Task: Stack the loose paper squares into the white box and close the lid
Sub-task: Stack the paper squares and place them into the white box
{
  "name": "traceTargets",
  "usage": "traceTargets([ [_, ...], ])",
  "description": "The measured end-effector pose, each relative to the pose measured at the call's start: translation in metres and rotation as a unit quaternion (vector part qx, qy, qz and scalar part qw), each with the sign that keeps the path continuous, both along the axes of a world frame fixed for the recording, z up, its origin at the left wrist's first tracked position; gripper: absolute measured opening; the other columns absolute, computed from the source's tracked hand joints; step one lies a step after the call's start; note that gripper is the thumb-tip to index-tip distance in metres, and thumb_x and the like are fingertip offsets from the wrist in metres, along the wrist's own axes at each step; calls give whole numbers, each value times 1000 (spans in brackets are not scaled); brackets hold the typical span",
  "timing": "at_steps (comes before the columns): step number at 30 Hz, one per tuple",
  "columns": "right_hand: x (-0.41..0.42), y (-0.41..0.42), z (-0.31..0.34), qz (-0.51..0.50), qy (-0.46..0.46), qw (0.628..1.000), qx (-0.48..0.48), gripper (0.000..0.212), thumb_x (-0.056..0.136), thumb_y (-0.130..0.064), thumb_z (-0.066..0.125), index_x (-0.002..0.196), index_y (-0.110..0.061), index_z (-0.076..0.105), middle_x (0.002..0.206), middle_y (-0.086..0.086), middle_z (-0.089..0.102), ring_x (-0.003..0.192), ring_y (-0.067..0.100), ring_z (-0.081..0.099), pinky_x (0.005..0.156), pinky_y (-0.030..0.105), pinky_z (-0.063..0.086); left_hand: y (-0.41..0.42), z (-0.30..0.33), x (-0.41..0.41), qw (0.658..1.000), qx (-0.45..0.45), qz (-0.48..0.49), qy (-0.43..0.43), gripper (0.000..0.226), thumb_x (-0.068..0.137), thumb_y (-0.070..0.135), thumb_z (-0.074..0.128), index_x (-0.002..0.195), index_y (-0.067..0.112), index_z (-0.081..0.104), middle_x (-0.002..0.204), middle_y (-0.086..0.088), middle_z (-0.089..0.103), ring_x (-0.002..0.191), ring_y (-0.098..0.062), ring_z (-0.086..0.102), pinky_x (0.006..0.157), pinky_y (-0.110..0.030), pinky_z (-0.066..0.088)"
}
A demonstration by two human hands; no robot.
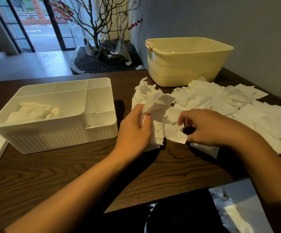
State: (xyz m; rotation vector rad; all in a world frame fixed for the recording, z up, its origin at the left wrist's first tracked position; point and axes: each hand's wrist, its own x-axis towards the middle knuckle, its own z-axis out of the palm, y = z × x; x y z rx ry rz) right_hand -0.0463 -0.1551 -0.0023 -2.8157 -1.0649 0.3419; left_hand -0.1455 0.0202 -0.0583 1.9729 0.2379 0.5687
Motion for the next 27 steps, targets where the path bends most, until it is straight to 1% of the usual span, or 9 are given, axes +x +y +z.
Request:
traceTargets([
  [5,-9,-21,0,-22,43,993,-109,56,78,-30,79,124,-32,47,119,-2,46,101,17,51,85,34,53,-21,3,10,999,22,-22,-16,19,106,22,46,112,39,52,96,28,58,94,19,53,74,-2,45],
  [10,-6,-15,-14,-12,-25,995,-95,38,86,-13,64,119,-25,48,119,2,45,104,21,47,83,32,47,-22,-1,15,1000,19,-14,-19,18,106,22,46,115,35,54,101,19,62,99,1,59,87,-26,52],
  [14,-1,-8,-26,-34,-64,997,-8,27,87,-8,60,108,-24,55,112,1,55,97,20,53,77,30,46,-14,0,16,1000,13,-6,-23,20,106,22,47,122,28,56,107,17,64,100,1,60,86,-22,52],
  [18,-1,-4,-13,-42,34,979,195,30,88,-9,62,105,-34,62,92,-7,56,79,8,53,65,22,41,-3,6,17,999,6,26,-29,16,104,21,49,115,28,58,102,16,65,94,2,60,79,-21,51],
  [20,-2,-1,3,-22,84,958,272,31,87,-7,63,104,-33,67,86,4,59,72,8,53,65,22,43,3,11,18,999,-1,40,-31,15,103,20,50,113,28,59,101,17,64,92,0,60,78,-22,50],
  [22,-6,4,21,-13,179,923,340,31,89,-4,62,106,-29,70,80,16,60,66,10,53,63,22,44,10,17,16,998,-13,49,-27,16,102,20,51,114,26,61,100,15,65,92,-1,60,77,-21,48],
  [23,-8,7,28,-29,246,893,375,31,90,-3,61,107,-27,71,78,16,62,66,12,54,62,22,45,13,20,16,998,-26,47,-21,17,101,19,52,114,24,62,100,12,66,92,-3,61,78,-22,49],
  [25,-9,18,36,-71,400,801,440,32,91,-3,61,114,-22,71,93,14,74,82,22,66,77,32,52,18,25,15,996,-71,45,1,17,99,20,53,111,24,65,99,7,69,94,-10,65,82,-31,54],
  [27,-8,31,36,-115,518,692,490,33,89,-9,62,121,-16,68,104,12,75,99,29,68,95,43,51,21,29,13,990,-123,51,35,14,98,22,55,104,27,66,97,4,70,94,-16,66,80,-34,54],
])
